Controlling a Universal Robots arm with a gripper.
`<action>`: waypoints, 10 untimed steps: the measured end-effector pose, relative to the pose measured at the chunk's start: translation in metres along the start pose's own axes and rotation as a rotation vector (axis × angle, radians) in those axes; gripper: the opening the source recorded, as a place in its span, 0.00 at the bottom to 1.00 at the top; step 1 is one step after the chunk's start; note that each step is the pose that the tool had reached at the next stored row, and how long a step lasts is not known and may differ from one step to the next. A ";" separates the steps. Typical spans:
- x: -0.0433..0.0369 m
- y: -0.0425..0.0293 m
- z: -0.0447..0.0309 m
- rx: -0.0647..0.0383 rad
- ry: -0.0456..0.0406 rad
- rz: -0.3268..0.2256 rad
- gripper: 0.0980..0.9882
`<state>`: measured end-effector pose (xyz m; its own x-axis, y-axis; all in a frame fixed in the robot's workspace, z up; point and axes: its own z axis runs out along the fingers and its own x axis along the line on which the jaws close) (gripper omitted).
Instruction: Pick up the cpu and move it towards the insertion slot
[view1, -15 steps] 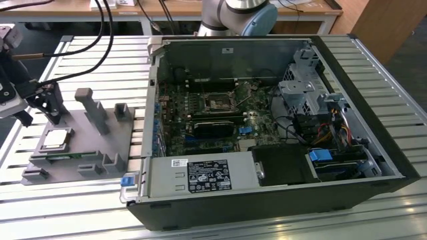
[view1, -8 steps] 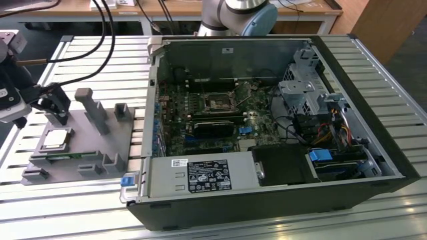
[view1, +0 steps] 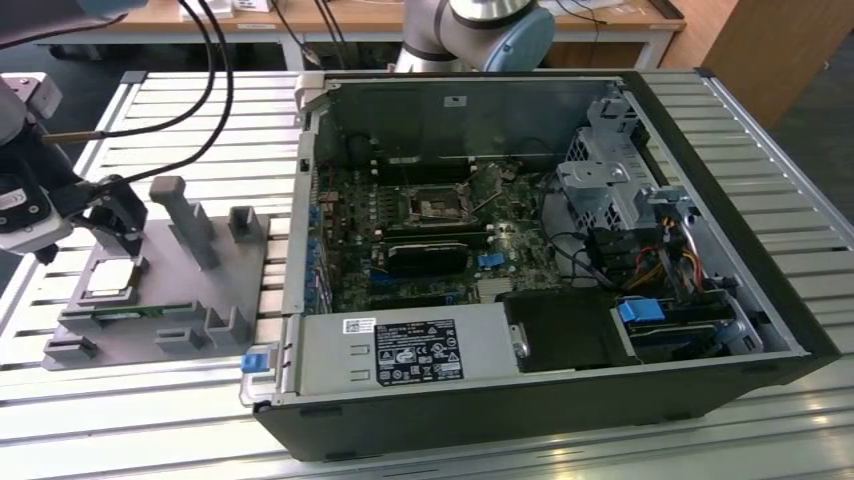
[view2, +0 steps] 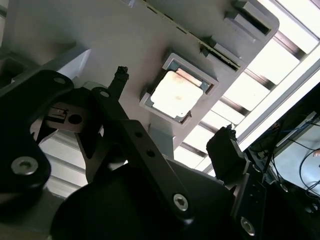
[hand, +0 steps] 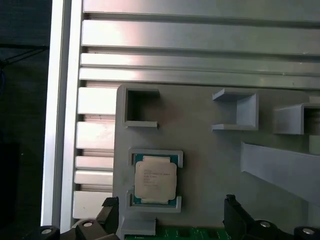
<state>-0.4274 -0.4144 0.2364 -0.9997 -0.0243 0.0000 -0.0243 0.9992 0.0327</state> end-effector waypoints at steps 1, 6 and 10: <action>0.0004 -0.0002 0.0015 0.000 0.0002 -0.006 0.91; 0.0010 -0.0004 0.0066 0.000 0.0007 -0.023 0.91; 0.0010 -0.0005 0.0115 0.000 0.0007 -0.023 0.91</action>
<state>-0.4284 -0.4145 0.2248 -0.9989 -0.0476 -0.0001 -0.0476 0.9983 0.0328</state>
